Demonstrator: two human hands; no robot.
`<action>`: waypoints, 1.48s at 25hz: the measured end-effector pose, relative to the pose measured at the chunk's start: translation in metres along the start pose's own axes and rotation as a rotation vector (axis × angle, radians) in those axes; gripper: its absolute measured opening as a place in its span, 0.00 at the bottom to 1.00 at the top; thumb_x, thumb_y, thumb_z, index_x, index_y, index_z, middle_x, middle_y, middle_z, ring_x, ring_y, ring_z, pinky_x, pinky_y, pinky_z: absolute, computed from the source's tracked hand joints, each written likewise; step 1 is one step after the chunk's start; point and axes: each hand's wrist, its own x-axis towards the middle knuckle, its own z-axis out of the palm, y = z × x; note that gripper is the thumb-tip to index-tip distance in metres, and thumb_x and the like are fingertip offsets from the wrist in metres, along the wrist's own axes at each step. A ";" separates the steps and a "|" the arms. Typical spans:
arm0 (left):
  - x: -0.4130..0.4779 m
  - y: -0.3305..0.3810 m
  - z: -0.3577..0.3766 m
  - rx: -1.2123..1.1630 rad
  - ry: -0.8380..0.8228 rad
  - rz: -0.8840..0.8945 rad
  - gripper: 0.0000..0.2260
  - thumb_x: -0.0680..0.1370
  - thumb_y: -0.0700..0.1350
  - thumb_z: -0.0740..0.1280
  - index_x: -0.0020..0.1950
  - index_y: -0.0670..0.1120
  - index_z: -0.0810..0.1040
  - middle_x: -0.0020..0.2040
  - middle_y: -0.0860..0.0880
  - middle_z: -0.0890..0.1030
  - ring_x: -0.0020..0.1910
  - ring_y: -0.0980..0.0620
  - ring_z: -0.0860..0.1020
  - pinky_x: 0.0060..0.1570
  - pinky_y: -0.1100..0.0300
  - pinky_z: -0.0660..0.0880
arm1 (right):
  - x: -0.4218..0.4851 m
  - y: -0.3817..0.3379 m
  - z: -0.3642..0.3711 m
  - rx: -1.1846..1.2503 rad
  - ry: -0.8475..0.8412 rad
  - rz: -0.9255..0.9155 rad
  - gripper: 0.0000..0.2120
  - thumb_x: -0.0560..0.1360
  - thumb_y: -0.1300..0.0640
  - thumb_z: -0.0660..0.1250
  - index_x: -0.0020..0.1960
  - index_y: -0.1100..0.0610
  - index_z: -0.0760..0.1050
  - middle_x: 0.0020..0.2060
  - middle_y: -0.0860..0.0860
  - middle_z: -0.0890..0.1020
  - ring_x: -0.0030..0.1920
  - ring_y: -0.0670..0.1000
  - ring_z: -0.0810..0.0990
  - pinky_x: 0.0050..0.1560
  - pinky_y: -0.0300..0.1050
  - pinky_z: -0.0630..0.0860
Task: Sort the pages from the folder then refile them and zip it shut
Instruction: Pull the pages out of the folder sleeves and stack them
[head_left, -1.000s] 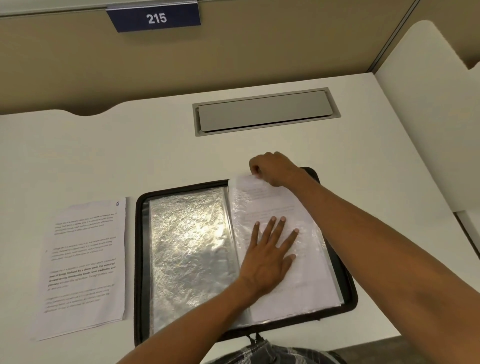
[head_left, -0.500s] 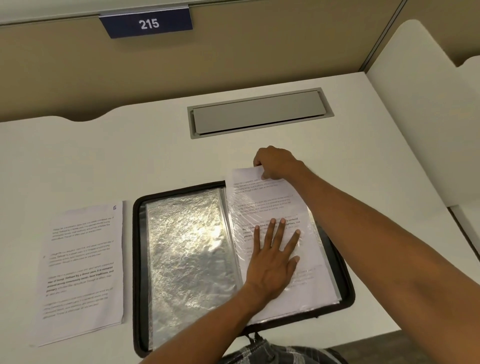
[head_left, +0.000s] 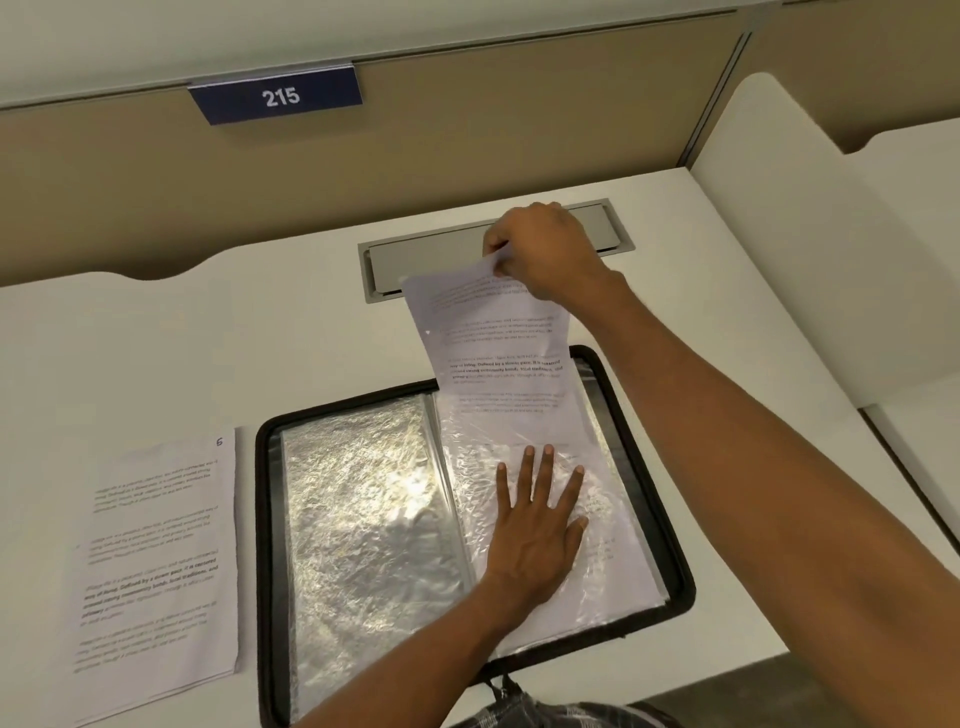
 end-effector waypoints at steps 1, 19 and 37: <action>0.000 0.000 0.000 0.004 -0.004 -0.003 0.26 0.88 0.60 0.49 0.86 0.55 0.51 0.86 0.44 0.45 0.84 0.42 0.41 0.79 0.31 0.48 | -0.002 -0.004 -0.010 0.018 0.032 -0.003 0.04 0.72 0.59 0.71 0.44 0.52 0.85 0.39 0.49 0.85 0.41 0.53 0.80 0.48 0.47 0.76; -0.024 -0.069 -0.087 -0.745 0.540 -0.564 0.19 0.84 0.58 0.60 0.74 0.56 0.70 0.72 0.53 0.74 0.74 0.50 0.70 0.76 0.41 0.60 | -0.093 -0.104 -0.064 0.001 0.371 -0.250 0.03 0.73 0.58 0.75 0.42 0.51 0.85 0.34 0.48 0.83 0.37 0.51 0.79 0.43 0.41 0.68; -0.158 -0.239 -0.188 -1.343 0.644 -0.606 0.09 0.80 0.40 0.72 0.57 0.38 0.85 0.52 0.47 0.88 0.50 0.49 0.87 0.46 0.62 0.82 | -0.111 -0.183 0.020 0.695 -0.092 0.128 0.46 0.70 0.44 0.80 0.80 0.49 0.58 0.73 0.49 0.71 0.68 0.48 0.73 0.65 0.44 0.72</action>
